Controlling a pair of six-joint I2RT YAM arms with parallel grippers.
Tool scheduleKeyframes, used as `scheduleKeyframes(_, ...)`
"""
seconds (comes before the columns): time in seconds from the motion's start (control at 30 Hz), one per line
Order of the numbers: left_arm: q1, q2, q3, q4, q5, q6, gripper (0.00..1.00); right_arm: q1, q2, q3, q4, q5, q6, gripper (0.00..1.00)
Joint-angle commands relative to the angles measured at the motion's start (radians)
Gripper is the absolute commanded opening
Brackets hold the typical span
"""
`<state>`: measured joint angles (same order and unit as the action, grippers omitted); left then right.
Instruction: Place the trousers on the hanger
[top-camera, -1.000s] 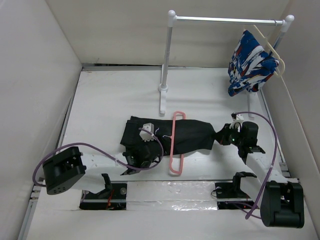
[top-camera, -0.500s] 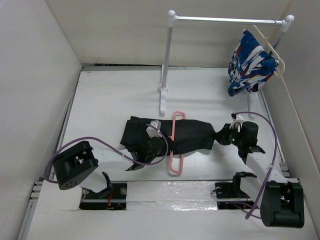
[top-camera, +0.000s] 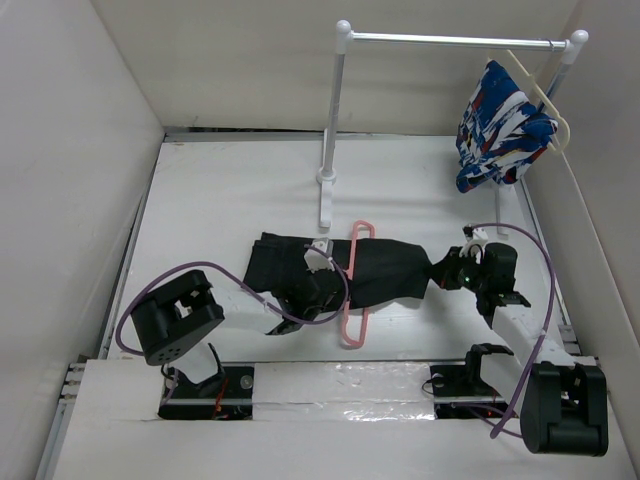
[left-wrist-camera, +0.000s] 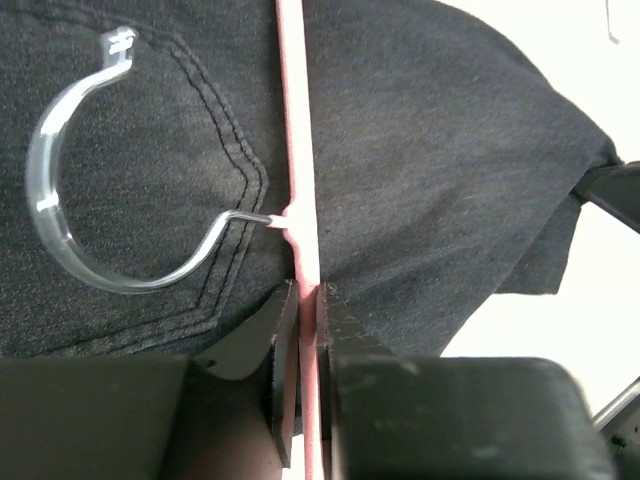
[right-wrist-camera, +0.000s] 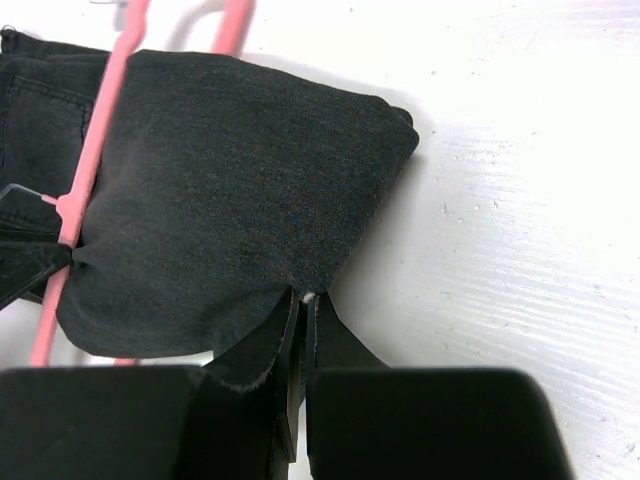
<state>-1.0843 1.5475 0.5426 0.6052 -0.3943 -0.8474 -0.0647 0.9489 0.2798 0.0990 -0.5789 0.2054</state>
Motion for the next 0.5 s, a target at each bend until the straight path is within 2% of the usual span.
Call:
scheduleKeyframes(0.0, 0.004, -0.003, 0.031, 0.025, -0.057, 0.007, 0.0, 0.0, -0.018, 0.021, 0.08, 0.005, -0.001, 0.0)
scheduleKeyframes(0.17, 0.004, -0.043, 0.019, -0.053, -0.132, 0.019, 0.0, -0.023, -0.028, 0.03, 0.09, 0.013, 0.026, 0.0)
scheduleKeyframes(0.23, 0.004, -0.059, 0.019, -0.112, -0.175, 0.034, 0.0, -0.069, -0.036, 0.051, 0.085, 0.005, 0.041, 0.0)
scheduleKeyframes(0.47, 0.004, -0.038, -0.003, -0.124, -0.16, 0.031, 0.0, -0.092, -0.099, 0.183, 0.088, -0.082, 0.101, 0.0)
